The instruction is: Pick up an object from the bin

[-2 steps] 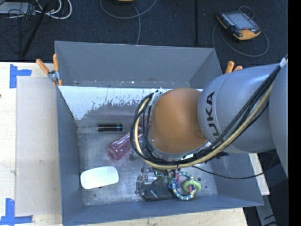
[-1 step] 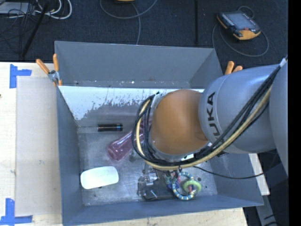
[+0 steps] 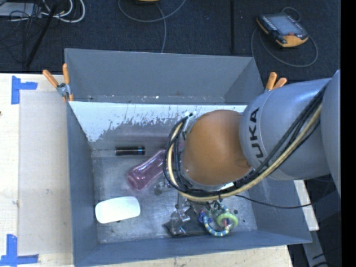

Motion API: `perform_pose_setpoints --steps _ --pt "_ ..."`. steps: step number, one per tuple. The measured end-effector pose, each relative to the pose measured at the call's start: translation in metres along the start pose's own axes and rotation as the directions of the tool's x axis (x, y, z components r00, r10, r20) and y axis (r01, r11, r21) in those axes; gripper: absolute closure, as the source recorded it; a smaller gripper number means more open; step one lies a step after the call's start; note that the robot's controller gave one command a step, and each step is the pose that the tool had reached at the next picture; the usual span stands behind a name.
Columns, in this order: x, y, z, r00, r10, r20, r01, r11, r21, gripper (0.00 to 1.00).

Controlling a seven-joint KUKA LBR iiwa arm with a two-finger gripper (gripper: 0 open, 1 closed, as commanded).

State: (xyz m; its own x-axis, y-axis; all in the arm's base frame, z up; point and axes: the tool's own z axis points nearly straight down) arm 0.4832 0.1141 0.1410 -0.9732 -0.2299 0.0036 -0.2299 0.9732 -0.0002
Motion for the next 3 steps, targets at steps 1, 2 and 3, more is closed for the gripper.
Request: perform_pose_setpoints --steps 1,2,3 --pt "0.006 -0.042 0.025 0.992 0.126 0.000 -0.126 0.992 -0.001 0.00" --pt "0.020 -0.054 0.047 1.000 -0.001 0.000 0.001 1.000 0.000 0.00" --pt "0.023 -0.077 0.055 0.893 0.450 -0.001 -0.450 0.893 -0.001 1.00"
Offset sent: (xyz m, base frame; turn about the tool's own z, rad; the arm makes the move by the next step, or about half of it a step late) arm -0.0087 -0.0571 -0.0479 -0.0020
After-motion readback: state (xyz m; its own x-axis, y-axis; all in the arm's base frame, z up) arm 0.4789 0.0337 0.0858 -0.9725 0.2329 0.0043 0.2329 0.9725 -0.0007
